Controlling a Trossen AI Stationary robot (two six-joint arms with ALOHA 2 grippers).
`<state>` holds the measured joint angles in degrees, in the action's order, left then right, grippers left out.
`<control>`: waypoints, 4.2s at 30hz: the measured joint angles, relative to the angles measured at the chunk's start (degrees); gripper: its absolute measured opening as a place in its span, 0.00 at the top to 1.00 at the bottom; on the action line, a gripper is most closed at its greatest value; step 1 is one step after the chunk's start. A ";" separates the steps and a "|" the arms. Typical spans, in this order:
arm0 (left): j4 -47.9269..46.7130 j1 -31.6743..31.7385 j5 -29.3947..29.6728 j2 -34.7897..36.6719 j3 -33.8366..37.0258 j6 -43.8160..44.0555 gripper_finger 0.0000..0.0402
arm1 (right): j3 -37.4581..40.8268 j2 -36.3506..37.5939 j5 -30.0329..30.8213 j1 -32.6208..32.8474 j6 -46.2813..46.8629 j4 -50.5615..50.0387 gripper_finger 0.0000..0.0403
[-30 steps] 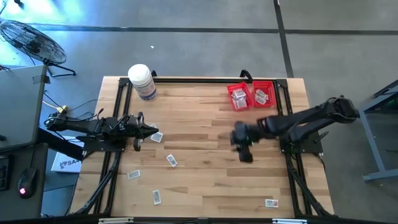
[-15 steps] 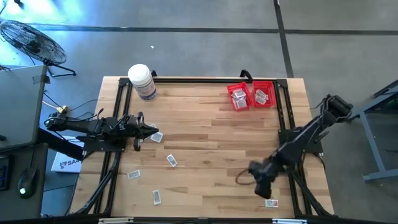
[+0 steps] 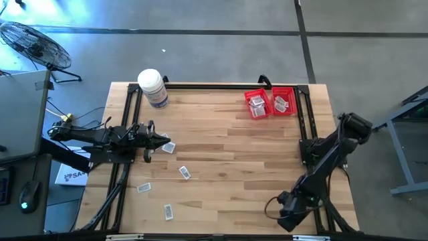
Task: Pick & Place First Aid Supplies
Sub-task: Put the ointment pack into the right red bin
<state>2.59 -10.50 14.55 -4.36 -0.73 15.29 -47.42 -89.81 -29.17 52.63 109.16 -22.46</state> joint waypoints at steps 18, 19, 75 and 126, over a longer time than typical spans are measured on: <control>0.00 0.00 0.02 -0.01 0.00 0.01 1.00 | 0.00 -9.84 -3.94 -1.75 -5.88 3.13 0.77; 0.00 0.00 0.02 -0.02 0.00 0.00 1.00 | 0.00 -9.82 -3.14 -2.21 -6.46 3.50 0.77; -0.01 0.00 0.02 -0.02 0.00 0.00 1.00 | -1.51 -11.16 37.60 -19.70 -90.38 13.01 0.79; -0.03 0.00 0.00 -0.02 0.00 0.01 1.00 | -2.23 -17.60 42.29 -39.19 -100.17 25.53 0.79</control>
<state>2.56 -10.50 14.55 -4.38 -0.73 15.30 -49.65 -107.41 13.13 13.43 8.99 3.07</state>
